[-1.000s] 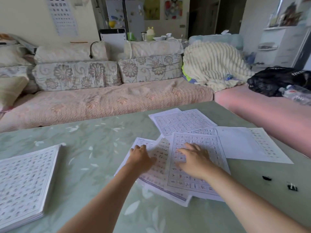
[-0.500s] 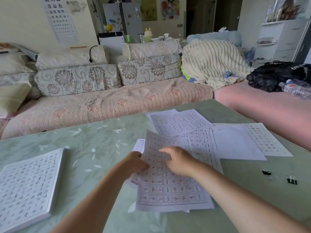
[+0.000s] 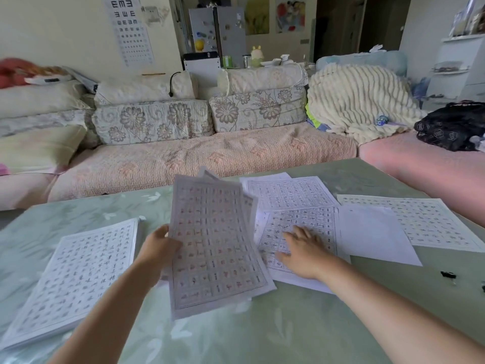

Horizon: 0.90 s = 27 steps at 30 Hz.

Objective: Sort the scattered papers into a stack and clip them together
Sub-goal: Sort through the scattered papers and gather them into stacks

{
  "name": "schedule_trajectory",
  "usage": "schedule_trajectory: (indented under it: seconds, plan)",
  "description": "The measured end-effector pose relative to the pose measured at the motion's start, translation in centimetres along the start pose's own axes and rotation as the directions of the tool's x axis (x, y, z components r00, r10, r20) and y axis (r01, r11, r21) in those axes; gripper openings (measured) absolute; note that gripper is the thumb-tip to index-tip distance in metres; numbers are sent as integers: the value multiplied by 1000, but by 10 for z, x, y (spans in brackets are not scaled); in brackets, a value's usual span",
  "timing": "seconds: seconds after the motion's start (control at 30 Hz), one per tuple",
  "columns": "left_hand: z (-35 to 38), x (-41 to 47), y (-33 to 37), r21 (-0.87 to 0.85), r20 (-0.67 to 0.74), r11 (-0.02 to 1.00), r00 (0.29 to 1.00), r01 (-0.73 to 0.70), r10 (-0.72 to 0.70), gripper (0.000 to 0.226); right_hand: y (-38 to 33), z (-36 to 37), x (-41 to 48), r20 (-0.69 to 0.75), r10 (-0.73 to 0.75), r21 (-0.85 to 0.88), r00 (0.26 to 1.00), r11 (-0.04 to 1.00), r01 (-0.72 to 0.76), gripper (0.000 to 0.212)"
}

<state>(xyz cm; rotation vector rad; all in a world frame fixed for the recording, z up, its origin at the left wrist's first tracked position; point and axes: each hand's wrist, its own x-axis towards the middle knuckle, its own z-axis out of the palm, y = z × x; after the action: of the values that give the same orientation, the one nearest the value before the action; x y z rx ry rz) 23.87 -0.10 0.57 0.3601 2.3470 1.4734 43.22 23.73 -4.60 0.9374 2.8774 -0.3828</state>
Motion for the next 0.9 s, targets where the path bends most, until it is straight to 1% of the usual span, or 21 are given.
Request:
schedule_trajectory:
  seconds: [0.1, 0.13, 0.17, 0.2, 0.23, 0.27, 0.3, 0.33, 0.37, 0.4, 0.43, 0.47, 0.57, 0.6, 0.63, 0.7, 0.77, 0.83, 0.87, 0.9]
  plan:
    - [-18, 1, 7, -170, -129, 985, 992, -22, 0, 32, -13, -4, 1, 3, -64, 68, 998, 996, 64, 68]
    - [-22, 3, 8, -219, -135, 976, 990, -4, -27, 31, -17, -4, 2, 20, -72, 87, 997, 994, 70, 66]
    - [-25, 3, 9, -272, -113, 962, 992, 20, -52, 29, -20, -3, 4, 35, -70, 159, 997, 985, 64, 64]
    - [-25, 2, 9, -318, -75, 947, 994, 49, -77, 28, -25, -4, 6, 60, -70, 306, 996, 951, 48, 62]
    - [-23, -2, 9, -353, -19, 932, 996, 78, -90, 28, -32, -8, 5, 74, -82, 515, 994, 857, 33, 59]
    - [-19, -4, 8, -371, 34, 924, 995, 95, -89, 30, -38, -11, 8, 70, -103, 714, 992, 700, 22, 59]
    - [-13, -7, 6, -370, 81, 924, 994, 96, -71, 29, -42, -15, 10, 50, -121, 853, 991, 522, 21, 60]
    - [-6, -8, 4, -354, 103, 931, 993, 88, -55, 28, -44, -20, 13, 25, -125, 923, 992, 384, 25, 63]
    - [1, -11, 3, -336, 115, 939, 992, 78, -41, 27, -43, -28, 12, 6, -112, 957, 994, 290, 27, 64]
    - [9, -11, 2, -314, 114, 947, 993, 69, -35, 25, -42, -35, 10, 4, -116, 972, 993, 234, 23, 63]
    - [16, -12, 2, -288, 111, 956, 993, 57, -26, 22, -40, -39, 7, 23, -106, 974, 994, 225, 1, 61]
    - [23, -11, 1, -258, 104, 965, 994, 42, -16, 18, -38, -44, 4, 45, -80, 971, 996, 238, -25, 57]
    - [47, -9, 8, -192, 125, 981, 992, 2, 22, 9, -19, -42, 2, 46, 85, 904, 995, 421, -78, 41]
    - [56, -8, 11, -176, 146, 984, 988, -14, 41, 8, -10, -39, 3, 40, 161, 882, 986, 459, -111, 40]
    - [64, -6, 14, -148, 165, 988, 984, -40, 65, 7, 0, -37, 3, 35, 220, 871, 975, 471, -138, 46]
    - [83, -1, 22, -42, 187, 994, 976, -101, 107, 10, 23, -34, 5, 34, 328, 882, 944, 435, -182, 53]
    - [105, 8, 30, 18, 225, 988, 963, -154, 146, 15, 48, -36, 6, 29, 436, 905, 899, 370, -209, 47]
    - [129, 18, 38, 83, 245, 975, 953, -206, 180, 7, 73, -39, 5, 28, 534, 923, 845, 310, -227, 40]
    - [139, 23, 42, 165, 234, 954, 950, -250, 208, 7, 85, -40, 4, 25, 575, 928, 818, 290, -233, 38]
    - [149, 27, 46, 258, 229, 919, 943, -299, 243, 16, 95, -41, 3, 23, 607, 929, 794, 281, -242, 37]
